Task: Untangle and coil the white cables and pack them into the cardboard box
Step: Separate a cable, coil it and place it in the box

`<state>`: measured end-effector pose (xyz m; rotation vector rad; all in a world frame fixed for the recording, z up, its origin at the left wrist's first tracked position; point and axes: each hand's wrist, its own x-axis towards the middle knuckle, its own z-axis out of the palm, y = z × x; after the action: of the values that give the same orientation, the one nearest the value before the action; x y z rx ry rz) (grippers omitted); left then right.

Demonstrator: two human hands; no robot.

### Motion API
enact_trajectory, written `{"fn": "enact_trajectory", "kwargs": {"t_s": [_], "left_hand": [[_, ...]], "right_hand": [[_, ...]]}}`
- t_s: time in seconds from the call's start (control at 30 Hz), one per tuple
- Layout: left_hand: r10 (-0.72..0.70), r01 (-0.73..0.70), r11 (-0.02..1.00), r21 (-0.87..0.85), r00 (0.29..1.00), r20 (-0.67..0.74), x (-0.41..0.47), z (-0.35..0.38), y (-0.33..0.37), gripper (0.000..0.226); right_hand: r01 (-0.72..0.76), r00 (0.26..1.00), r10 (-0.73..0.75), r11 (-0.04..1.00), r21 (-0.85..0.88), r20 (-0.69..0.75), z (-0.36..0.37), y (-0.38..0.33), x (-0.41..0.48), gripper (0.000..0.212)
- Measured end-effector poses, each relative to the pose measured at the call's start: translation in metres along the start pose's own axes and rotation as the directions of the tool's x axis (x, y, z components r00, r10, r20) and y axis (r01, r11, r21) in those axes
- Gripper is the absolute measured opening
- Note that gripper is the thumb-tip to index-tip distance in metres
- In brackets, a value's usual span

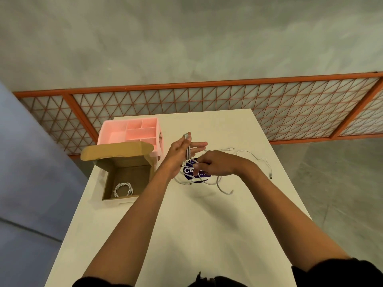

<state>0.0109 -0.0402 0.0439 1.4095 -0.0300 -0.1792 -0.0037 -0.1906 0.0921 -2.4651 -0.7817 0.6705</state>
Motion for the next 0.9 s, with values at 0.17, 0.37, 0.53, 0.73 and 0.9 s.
{"fn": "enact_trajectory", "kwargs": {"t_s": [0.17, 0.37, 0.53, 0.73, 0.9], "left_hand": [[-0.053, 0.048, 0.975, 0.216, 0.998, 0.018, -0.003, 0.000, -0.013, 0.025], [-0.146, 0.099, 0.958, 0.268, 0.976, 0.164, -0.012, 0.006, -0.003, 0.040], [-0.194, 0.197, 0.980, 0.015, 0.945, 0.262, -0.019, 0.007, -0.001, 0.044], [-0.167, 0.284, 0.927, -0.244, 0.898, 0.408, -0.026, 0.002, 0.012, 0.042], [-0.097, 0.370, 0.835, -0.406, 0.827, 0.554, -0.025, -0.004, 0.010, 0.028]], "right_hand": [[0.027, 0.991, -0.027, 1.000, -0.005, -0.128, -0.015, 0.003, 0.000, 0.050], [0.040, 0.884, 0.067, 0.975, 0.218, -0.463, -0.026, 0.005, 0.001, 0.030], [0.132, 0.834, 0.077, 0.933, 0.334, -0.547, -0.033, 0.015, 0.002, 0.031], [0.253, 0.847, 0.067, 0.823, 0.509, -0.528, -0.027, 0.026, 0.004, 0.033], [0.245, 0.865, 0.058, 0.818, 0.521, -0.498, -0.015, 0.030, 0.007, 0.031]]}}
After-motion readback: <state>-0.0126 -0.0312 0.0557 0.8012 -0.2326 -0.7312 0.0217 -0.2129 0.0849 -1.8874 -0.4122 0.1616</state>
